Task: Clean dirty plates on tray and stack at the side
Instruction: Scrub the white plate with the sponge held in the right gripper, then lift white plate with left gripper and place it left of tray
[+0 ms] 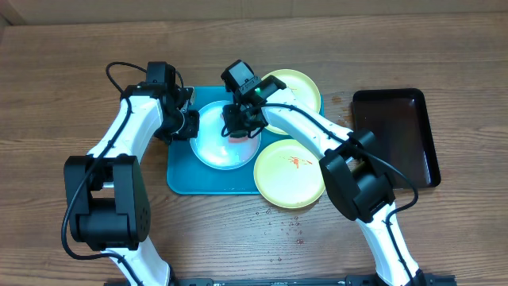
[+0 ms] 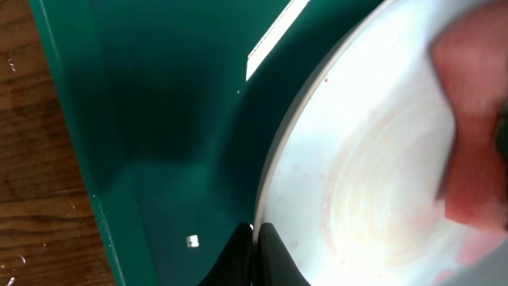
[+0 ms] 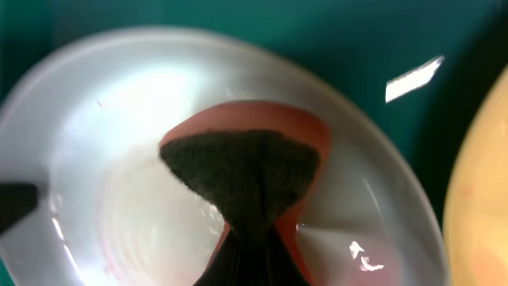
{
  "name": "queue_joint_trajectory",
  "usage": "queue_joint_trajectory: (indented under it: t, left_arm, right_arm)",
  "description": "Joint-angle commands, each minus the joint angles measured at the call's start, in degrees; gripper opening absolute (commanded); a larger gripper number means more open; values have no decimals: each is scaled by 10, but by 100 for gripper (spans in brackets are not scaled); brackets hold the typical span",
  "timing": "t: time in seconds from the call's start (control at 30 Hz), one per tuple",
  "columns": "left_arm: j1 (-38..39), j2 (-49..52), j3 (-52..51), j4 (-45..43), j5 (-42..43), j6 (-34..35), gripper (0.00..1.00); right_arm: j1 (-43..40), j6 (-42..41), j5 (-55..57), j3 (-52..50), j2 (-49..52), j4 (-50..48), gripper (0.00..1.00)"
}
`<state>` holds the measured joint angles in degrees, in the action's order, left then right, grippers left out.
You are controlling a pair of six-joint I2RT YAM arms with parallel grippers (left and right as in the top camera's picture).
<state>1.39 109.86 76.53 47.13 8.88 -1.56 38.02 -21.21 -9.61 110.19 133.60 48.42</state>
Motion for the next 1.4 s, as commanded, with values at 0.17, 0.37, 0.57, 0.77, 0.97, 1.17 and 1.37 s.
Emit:
queue_joint_trajectory:
  t: [0.17,0.37,0.57,0.77,0.97,1.17,1.37]
  left_arm:
    - [-3,5,8,1,-5,3,4]
    - [-3,2,25,4,-5,3,4]
    - [-3,-3,79,43,-10,2,4]
    - [-3,-4,143,118,-108,3,4]
    - [3,-52,157,142,-178,23,4]
    - [54,-153,157,139,-343,65,4]
    - [179,-201,154,141,-579,107,4]
  right_arm:
    - [15,16,-76,15,12,-16,4]
    - [12,42,-129,53,3,70,4]
    - [-5,45,-130,161,-44,167,4]
    - [-70,45,-116,220,-99,227,4]
    - [-158,45,-109,220,-116,254,4]
    - [-223,46,-111,219,-116,278,4]
    - [-244,50,-111,219,-116,285,4]
